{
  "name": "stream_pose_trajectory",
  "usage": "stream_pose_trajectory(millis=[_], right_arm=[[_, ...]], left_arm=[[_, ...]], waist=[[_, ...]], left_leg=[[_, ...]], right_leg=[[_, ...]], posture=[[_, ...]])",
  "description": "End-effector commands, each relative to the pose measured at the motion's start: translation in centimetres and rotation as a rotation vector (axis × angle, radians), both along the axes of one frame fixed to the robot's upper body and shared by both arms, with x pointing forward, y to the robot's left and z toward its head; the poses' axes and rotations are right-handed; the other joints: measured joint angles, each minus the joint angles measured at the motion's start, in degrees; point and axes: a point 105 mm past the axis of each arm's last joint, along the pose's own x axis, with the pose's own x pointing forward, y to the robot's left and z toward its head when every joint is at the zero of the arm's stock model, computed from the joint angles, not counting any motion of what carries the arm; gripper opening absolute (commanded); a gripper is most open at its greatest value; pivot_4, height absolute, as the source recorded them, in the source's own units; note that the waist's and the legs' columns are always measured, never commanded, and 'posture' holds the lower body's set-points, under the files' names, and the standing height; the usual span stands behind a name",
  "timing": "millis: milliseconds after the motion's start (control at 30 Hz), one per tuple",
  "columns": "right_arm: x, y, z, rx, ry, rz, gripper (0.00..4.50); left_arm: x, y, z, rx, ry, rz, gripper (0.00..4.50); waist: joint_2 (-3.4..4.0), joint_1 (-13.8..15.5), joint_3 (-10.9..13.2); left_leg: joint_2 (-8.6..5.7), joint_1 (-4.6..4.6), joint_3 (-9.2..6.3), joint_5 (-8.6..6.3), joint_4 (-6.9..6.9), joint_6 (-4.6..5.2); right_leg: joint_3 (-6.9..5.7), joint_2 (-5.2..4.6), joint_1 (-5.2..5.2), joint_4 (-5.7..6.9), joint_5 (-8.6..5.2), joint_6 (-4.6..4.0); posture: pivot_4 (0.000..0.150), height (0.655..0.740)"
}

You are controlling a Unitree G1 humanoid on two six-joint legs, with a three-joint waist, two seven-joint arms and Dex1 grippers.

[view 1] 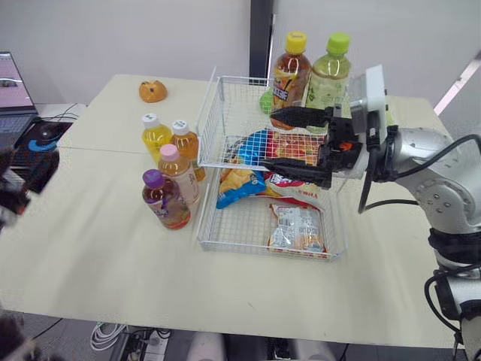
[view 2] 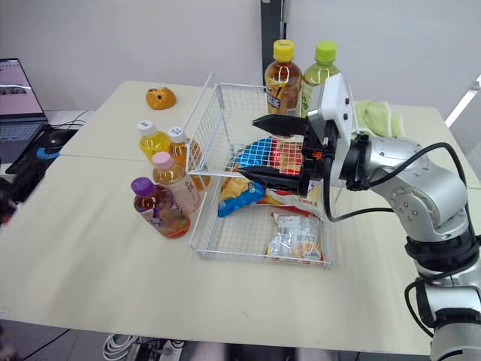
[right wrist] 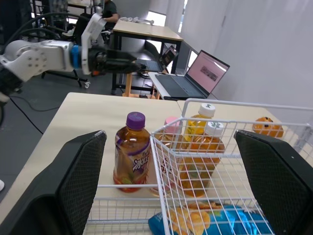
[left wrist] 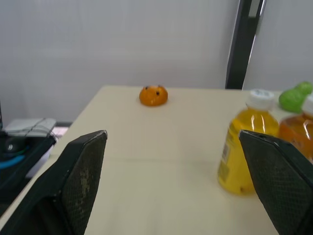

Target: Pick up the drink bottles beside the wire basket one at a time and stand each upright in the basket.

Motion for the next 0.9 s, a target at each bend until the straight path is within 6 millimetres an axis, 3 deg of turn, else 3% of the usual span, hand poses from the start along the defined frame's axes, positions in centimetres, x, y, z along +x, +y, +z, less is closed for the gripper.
stream_pose_trajectory(millis=[33,167,300,400,667,900], right_arm=[[-0.5,0.3,1.0,0.003,-0.053,0.059,4.5],[-0.5,0.6,1.0,-0.006,-0.049,0.091,4.5],[-0.6,0.6,1.1,-0.006,-0.047,0.1,4.5],[-0.8,0.4,1.1,-0.006,-0.049,0.078,4.5],[-1.6,-0.9,1.1,0.008,-0.064,-0.056,4.5],[-2.6,-1.8,1.0,0.014,-0.071,-0.152,4.5]], left_arm=[[-3.1,-1.7,0.3,0.014,-0.04,0.031,4.48],[-4.7,-2.8,-1.1,-0.008,0.001,0.047,4.48],[-4.3,-2.7,-0.9,-0.021,-0.004,0.054,4.48],[-2.2,-3.1,-0.2,-0.013,-0.008,0.008,4.48],[8.1,-5.1,1.8,0.048,0.013,-0.162,4.48],[14.3,-6.9,3.0,0.094,0.019,-0.235,4.48]], waist=[[-0.03,0.3,0.0],[-0.05,0.8,-0.1],[0.04,0.7,-0.2],[0.07,0.8,-0.2],[0.13,1.0,-0.3],[0.16,0.5,-0.2]], left_leg=[[0.01,0.13,-0.01,-0.01,-0.02,0.0],[0.02,0.25,-0.11,-0.13,-0.03,0.22],[0.05,0.28,-0.14,-0.1,-0.03,0.27],[0.07,0.27,-0.15,-0.1,-0.03,0.27],[0.04,0.15,-0.13,-0.1,-0.05,0.25],[0.05,0.15,-0.03,0.02,-0.13,0.04]], right_leg=[[-0.01,0.0,0.14,-0.02,0.0,0.0],[-0.09,0.01,0.23,0.1,0.01,-0.03],[-0.13,0.05,0.23,0.12,0.1,-0.19],[-0.15,0.08,0.22,0.13,0.11,-0.2],[-0.2,0.06,0.2,0.02,0.11,-0.2],[-0.19,0.07,0.12,0.0,0.11,-0.19]], posture=[[0.15,0.74],[0.15,0.74],[0.15,0.74],[0.15,0.74],[0.15,0.74],[0.15,0.74]])
